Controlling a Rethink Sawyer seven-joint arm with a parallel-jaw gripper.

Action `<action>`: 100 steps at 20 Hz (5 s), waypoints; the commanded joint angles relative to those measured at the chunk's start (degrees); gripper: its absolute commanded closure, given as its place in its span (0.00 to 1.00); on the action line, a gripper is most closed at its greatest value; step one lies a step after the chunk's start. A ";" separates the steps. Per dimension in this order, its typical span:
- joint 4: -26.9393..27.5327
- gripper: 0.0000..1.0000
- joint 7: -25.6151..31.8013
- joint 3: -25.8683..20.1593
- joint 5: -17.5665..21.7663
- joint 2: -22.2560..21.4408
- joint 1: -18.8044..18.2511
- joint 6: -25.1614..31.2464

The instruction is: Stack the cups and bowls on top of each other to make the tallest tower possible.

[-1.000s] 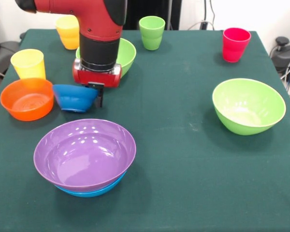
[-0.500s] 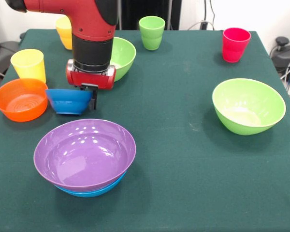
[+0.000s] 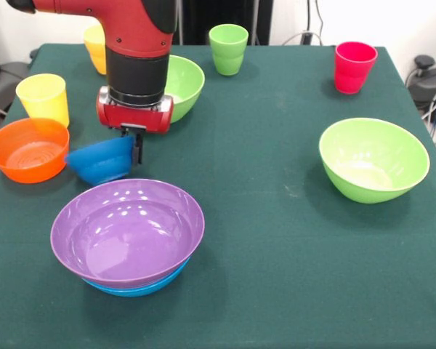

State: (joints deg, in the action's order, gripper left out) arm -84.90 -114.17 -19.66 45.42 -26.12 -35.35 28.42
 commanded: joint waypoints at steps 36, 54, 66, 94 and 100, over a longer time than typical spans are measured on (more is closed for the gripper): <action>5.38 1.00 14.57 -10.81 -5.43 -7.38 2.66 19.64; 9.37 1.00 15.86 -13.34 -5.39 -7.77 2.67 24.96; 14.39 1.00 17.52 -14.37 -3.98 -3.26 2.95 23.50; 19.90 1.00 17.35 -13.91 -1.61 2.76 4.92 20.49; 21.70 1.00 18.70 -14.36 -1.41 4.14 4.86 20.58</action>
State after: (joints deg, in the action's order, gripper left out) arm -66.41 -114.17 -32.33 39.99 -23.89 -31.90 48.01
